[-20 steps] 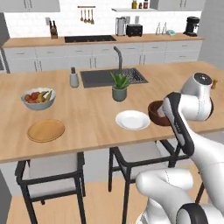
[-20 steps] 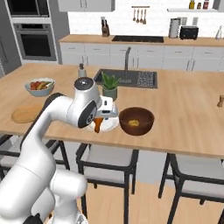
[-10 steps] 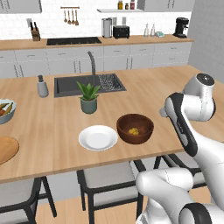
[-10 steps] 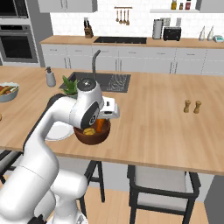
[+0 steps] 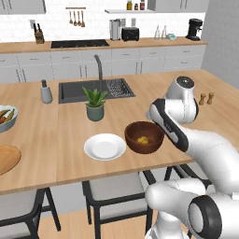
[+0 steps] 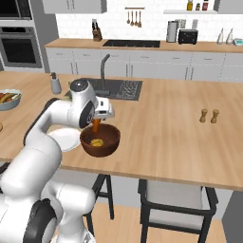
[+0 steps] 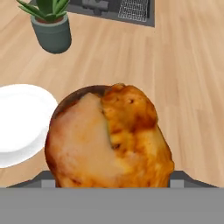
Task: Pick the chicken drumstick and squash from their plates and place them in the bowl. Then put the bowl in the fridge.
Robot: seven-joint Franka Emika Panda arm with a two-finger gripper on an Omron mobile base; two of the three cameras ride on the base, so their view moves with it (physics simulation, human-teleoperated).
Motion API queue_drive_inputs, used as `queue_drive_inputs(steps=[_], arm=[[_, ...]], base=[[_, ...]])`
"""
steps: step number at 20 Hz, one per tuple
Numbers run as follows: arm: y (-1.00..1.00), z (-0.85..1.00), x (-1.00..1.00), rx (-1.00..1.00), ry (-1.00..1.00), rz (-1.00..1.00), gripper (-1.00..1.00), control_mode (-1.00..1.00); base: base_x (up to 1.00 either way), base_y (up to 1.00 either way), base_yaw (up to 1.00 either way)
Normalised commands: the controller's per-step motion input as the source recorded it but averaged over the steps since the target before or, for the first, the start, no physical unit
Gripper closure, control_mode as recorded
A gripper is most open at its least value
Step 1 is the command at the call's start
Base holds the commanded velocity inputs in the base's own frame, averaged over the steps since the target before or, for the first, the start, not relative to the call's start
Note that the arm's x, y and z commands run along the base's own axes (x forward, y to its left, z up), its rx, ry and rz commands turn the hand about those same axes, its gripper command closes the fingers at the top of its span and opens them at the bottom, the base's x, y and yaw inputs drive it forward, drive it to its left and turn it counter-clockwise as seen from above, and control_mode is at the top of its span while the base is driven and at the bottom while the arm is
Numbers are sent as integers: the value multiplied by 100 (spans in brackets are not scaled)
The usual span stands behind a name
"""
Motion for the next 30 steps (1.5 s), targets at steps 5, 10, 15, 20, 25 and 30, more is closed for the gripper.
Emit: queue_drive_inputs(steps=[5, 10, 15, 20, 25, 30], arm=[[18, -26, 67, 0, 2, 0, 100, -100], [0, -84, 54, 1, 16, 0, 100, -100], [0, -69, 57, 0, 6, 0, 100, -100], [0, -49, 54, 0, 0, 0, 100, -100], [0, -50, 36, 0, 0, 0, 100, -100], [0, -42, 44, 0, 0, 0, 100, -100]], base=[[0, 0, 0], [0, 0, 0], [0, 0, 0], [0, 0, 0], [0, 0, 0], [0, 0, 0]])
